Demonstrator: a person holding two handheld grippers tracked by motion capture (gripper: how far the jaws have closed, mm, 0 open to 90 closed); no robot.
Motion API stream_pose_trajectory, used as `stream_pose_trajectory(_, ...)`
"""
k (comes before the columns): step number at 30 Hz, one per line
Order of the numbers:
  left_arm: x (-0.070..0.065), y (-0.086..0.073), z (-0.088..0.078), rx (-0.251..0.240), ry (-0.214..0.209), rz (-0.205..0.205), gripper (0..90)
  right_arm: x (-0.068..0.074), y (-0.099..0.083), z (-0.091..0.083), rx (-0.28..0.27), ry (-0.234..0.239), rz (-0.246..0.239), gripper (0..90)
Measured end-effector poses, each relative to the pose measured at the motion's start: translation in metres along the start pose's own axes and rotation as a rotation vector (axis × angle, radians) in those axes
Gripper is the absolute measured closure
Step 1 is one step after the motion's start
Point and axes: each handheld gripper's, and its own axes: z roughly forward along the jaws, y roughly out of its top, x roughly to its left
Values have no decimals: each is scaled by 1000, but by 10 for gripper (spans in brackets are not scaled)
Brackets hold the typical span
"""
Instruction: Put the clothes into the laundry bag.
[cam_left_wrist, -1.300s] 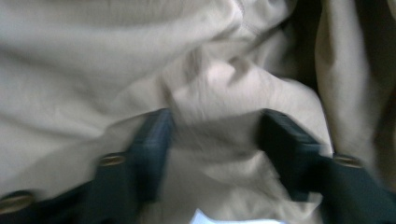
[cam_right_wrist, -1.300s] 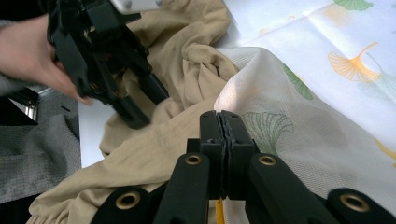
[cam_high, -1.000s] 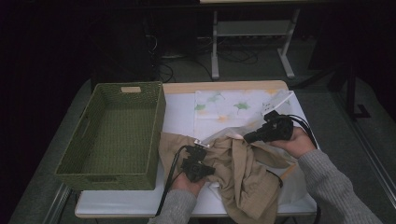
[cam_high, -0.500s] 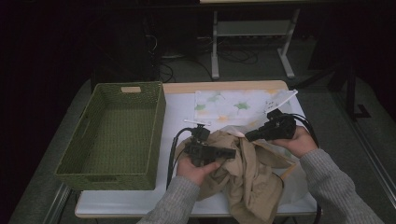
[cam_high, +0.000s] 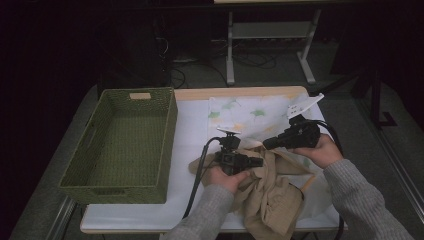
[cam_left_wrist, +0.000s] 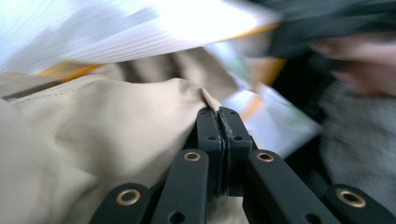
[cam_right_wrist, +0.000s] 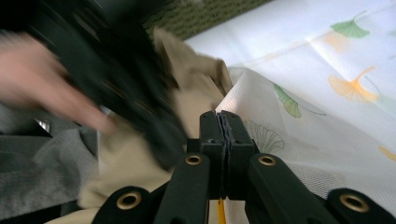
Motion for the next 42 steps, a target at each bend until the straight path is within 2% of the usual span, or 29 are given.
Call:
stream_pose_trajectory(1, 6, -2, 8, -5, 18, -21, 883, 1, 1, -1, -3, 2, -1, 882)
stream_pose_trajectory(2, 10, -3, 15, -11, 17, -41, 882, 1, 2, 0, -1, 4, -5, 882)
stream_pose_trajectory(4, 13, -4, 22, -9, 20, -54, 873, 1, 1, 2, 13, 7, -3, 882)
stream_pose_trajectory(7, 8, -5, 12, -14, 17, -31, 829, -1, -2, 4, 36, 3, -2, 882)
stream_pose_trajectory(9, 3, -7, 0, -14, -6, -24, 695, -3, -3, 4, 37, 2, 9, 882)
stream_pose_trajectory(10, 0, -8, -7, 0, -16, -19, 633, -3, -3, 4, 40, -1, 7, 881)
stream_pose_trajectory(13, -5, -16, -26, 44, 1, 15, 441, -3, -2, 4, 45, -6, 5, 882)
stream_pose_trajectory(16, -3, -26, -40, 95, 26, 37, 357, -4, -3, 3, 48, -13, 6, 882)
stream_pose_trajectory(18, 3, -33, -38, 142, 54, 39, 325, -4, -2, 4, 48, -15, 4, 882)
stream_pose_trajectory(19, 8, -35, -32, 172, 49, 24, 297, -3, -2, 5, 50, -16, 10, 881)
stream_pose_trajectory(20, 12, -38, -25, 189, 26, -3, 285, -3, -1, 7, 49, -14, 7, 881)
stream_pose_trajectory(21, 15, -40, -16, 216, 8, -13, 291, -2, 0, 8, 54, -14, 4, 882)
stream_pose_trajectory(22, 16, -41, -9, 232, 27, 6, 329, -1, 0, 11, 60, -13, -2, 882)
stream_pose_trajectory(23, 15, -43, -4, 206, 55, 32, 430, 1, 0, 13, 71, -14, -4, 881)
stream_pose_trajectory(26, 15, -44, 7, 163, 50, 70, 846, 4, 1, 17, 91, -15, -20, 882)
stream_pose_trajectory(27, 15, -42, 9, 152, 29, 54, 884, 5, 2, 16, 89, -14, -22, 882)
stream_pose_trajectory(28, 15, -39, 9, 136, -9, 30, 889, 7, 3, 15, 86, -13, -28, 882)
stream_pose_trajectory(30, 8, -31, 6, 94, -86, 15, 892, 9, 5, 13, 73, -5, -38, 882)
stream_pose_trajectory(36, -38, 0, -8, -4, -217, 72, 892, 16, 16, -1, 35, -15, -60, 882)
stream_pose_trajectory(38, -47, 7, -10, -33, -204, 94, 891, 19, 20, -7, 13, -19, -66, 882)
stream_pose_trajectory(39, -47, 8, -8, -49, -191, 86, 891, 20, 22, -10, 5, -22, -67, 882)
stream_pose_trajectory(42, -33, 5, 4, -101, -100, 46, 890, 21, 23, -16, -8, -23, -64, 883)
